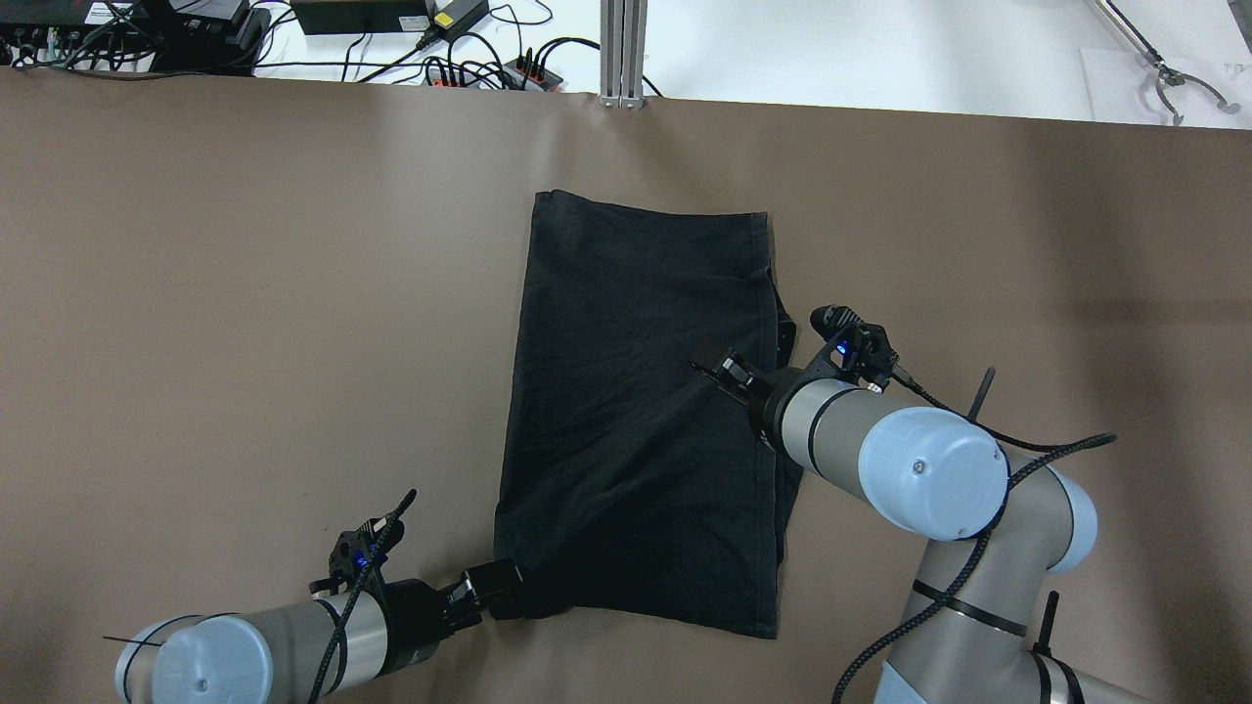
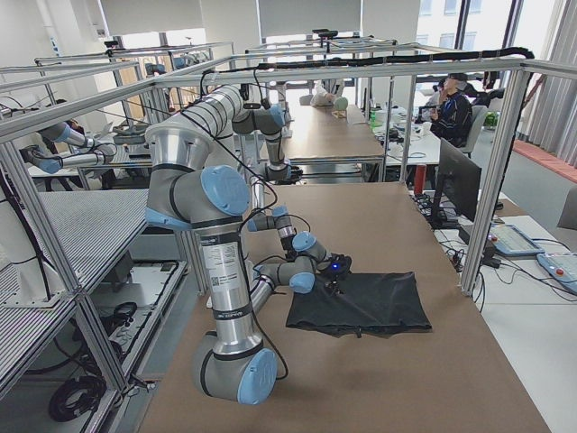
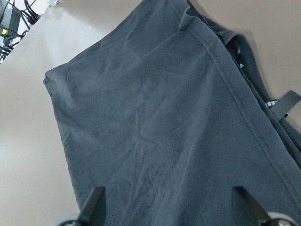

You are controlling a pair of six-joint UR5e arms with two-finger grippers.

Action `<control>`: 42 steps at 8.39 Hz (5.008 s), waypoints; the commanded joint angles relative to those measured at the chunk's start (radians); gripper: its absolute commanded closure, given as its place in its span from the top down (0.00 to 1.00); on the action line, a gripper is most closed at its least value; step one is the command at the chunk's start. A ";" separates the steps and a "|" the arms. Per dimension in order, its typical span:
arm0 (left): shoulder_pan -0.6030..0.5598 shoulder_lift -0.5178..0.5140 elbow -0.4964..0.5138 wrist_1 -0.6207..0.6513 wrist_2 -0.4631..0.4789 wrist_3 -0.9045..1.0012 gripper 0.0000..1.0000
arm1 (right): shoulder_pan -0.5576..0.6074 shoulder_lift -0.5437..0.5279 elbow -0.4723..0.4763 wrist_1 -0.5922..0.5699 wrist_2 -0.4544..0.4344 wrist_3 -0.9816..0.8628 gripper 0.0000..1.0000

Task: Fold clothes
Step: 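Move both grippers to the shirt's near end corners, then grasp the near end corners with the left and right grippers, then lift the near end and fold it over toward the far end with both grippers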

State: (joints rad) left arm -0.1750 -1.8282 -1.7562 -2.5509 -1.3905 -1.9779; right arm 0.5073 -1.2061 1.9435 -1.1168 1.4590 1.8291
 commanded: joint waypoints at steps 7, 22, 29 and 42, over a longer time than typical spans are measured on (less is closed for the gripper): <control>-0.004 -0.016 0.017 -0.002 0.030 0.001 0.00 | -0.001 -0.001 -0.008 -0.001 0.000 -0.001 0.94; -0.009 -0.025 0.018 0.001 0.058 0.056 0.00 | -0.224 -0.139 -0.098 0.022 -0.078 0.300 0.50; -0.029 -0.025 -0.041 0.001 0.050 0.065 0.00 | -0.225 -0.199 0.029 0.063 -0.098 0.291 0.00; -0.455 -0.345 -0.113 0.523 -0.229 0.298 0.00 | -0.057 -0.094 0.033 -0.014 -0.132 0.047 0.00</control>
State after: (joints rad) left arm -0.5704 -2.0923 -1.9944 -2.0403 -1.6182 -1.7580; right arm 0.3763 -1.3714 2.0783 -1.1270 1.3132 1.9077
